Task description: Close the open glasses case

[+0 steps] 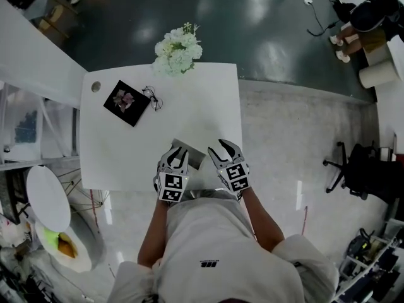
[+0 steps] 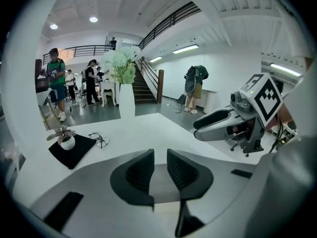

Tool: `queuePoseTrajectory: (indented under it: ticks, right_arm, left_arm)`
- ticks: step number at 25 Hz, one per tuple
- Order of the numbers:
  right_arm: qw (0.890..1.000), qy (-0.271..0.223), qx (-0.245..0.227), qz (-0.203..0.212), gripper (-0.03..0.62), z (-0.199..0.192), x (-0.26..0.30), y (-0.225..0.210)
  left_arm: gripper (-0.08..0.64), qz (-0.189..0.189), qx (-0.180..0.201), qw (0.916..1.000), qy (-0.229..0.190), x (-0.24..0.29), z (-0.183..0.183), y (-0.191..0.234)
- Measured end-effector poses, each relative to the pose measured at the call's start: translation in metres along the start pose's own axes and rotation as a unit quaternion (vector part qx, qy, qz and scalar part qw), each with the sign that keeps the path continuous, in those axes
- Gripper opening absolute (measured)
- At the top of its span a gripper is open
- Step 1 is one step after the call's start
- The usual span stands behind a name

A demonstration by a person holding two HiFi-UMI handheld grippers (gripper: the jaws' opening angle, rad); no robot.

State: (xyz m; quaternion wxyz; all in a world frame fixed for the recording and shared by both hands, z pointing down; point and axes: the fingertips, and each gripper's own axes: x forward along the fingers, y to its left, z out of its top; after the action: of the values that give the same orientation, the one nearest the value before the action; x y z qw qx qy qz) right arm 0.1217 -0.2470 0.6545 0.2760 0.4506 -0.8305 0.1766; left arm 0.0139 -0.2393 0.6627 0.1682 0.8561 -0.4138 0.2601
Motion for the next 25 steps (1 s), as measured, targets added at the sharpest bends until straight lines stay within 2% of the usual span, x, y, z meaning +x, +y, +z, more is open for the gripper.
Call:
queuePoseTrajectory:
  ticks: [4, 17, 25]
  right_arm:
    - [1.000, 0.015, 0.000, 0.008, 0.193, -0.008, 0.014, 0.000]
    - [0.998, 0.043, -0.009, 0.034, 0.193, -0.023, 0.047, 0.007]
    - [0.998, 0.054, -0.002, 0.039, 0.189, -0.034, 0.056, 0.009]
  left_arm:
    - [0.087, -0.002, -0.018, 0.9998, 0.010, 0.011, -0.012, 0.000]
    - [0.087, -0.004, -0.039, 0.9977, 0.055, 0.039, -0.044, -0.006]
    - [0.087, -0.012, -0.037, 0.9961, 0.080, 0.052, -0.057, -0.015]
